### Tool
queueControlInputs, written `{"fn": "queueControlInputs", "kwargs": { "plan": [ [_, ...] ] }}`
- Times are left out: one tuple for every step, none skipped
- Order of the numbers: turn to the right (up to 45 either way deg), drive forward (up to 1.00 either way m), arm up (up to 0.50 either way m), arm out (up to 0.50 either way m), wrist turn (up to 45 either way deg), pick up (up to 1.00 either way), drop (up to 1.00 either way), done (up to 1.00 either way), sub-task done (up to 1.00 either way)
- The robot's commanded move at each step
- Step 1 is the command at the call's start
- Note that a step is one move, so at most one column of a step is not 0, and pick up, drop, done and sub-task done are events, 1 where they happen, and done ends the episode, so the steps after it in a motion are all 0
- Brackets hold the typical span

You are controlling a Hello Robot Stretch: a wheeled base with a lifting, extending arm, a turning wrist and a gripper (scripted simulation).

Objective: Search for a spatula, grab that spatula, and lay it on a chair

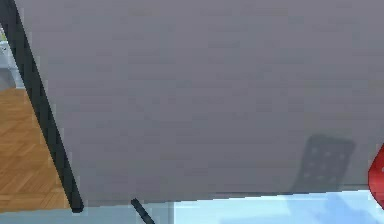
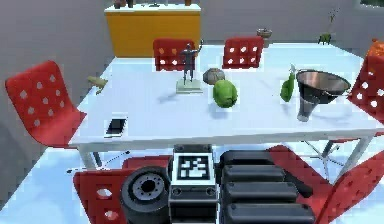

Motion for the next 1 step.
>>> {"fn": "queueControlInputs", "kwargs": {
  "plan": [
    [3.0,0.00,0.00,0.00,0.0,0.00,0.00,0.00,0.00]
  ]
}}
